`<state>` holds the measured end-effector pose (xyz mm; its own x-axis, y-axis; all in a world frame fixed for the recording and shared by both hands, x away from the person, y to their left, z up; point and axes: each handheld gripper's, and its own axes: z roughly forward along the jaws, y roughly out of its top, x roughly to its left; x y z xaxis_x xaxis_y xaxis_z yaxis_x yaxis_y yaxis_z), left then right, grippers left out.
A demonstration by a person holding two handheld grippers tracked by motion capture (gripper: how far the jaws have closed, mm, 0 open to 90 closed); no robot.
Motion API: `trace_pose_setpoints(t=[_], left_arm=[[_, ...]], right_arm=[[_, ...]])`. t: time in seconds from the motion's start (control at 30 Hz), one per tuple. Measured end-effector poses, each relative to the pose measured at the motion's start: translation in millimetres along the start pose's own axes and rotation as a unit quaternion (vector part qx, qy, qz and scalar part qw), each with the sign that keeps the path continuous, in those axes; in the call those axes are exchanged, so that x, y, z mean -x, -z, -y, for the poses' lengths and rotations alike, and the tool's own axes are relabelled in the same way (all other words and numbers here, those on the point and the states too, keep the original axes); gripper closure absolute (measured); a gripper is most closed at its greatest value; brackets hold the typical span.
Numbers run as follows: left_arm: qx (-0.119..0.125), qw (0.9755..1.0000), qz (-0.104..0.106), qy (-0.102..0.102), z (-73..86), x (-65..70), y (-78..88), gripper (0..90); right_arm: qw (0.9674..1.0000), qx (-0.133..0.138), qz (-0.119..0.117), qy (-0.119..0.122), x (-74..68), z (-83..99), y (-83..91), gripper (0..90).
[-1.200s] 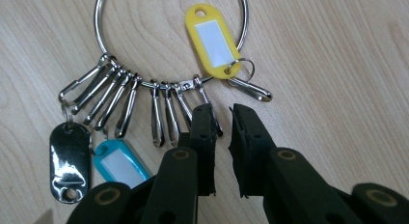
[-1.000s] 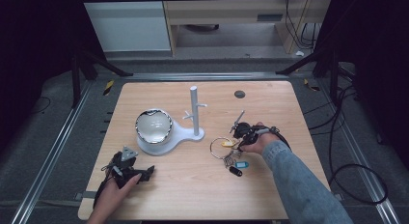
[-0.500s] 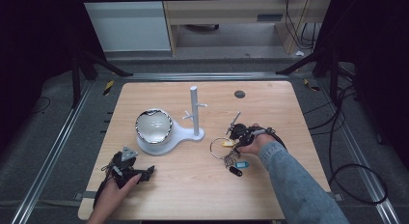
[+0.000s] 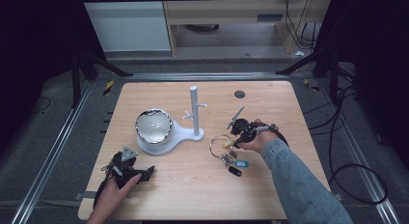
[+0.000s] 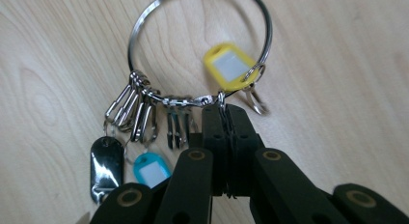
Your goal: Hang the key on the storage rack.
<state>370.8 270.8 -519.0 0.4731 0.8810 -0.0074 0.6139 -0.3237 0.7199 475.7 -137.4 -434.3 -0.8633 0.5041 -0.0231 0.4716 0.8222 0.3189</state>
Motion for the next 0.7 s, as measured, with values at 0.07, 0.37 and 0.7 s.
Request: trace_pose_setpoints(t=[0.07,0.37,0.7], left_arm=[[0.0,1.0,0.0,0.0,0.0,0.0,0.0,0.0],[0.0,1.0,0.0,0.0,0.0,0.0,0.0,0.0],[0.001,1.0,0.0,0.0,0.0,0.1,-0.1,0.0]], right_arm=[[0.9999,0.01,0.003,0.003,-0.1,-3.5,13.8,88.7],[0.9995,0.028,0.012,0.01,-2.2,-15.1,42.6,88.7],[0.9986,0.044,0.024,0.017,-0.9,-26.8,65.1,88.8]])
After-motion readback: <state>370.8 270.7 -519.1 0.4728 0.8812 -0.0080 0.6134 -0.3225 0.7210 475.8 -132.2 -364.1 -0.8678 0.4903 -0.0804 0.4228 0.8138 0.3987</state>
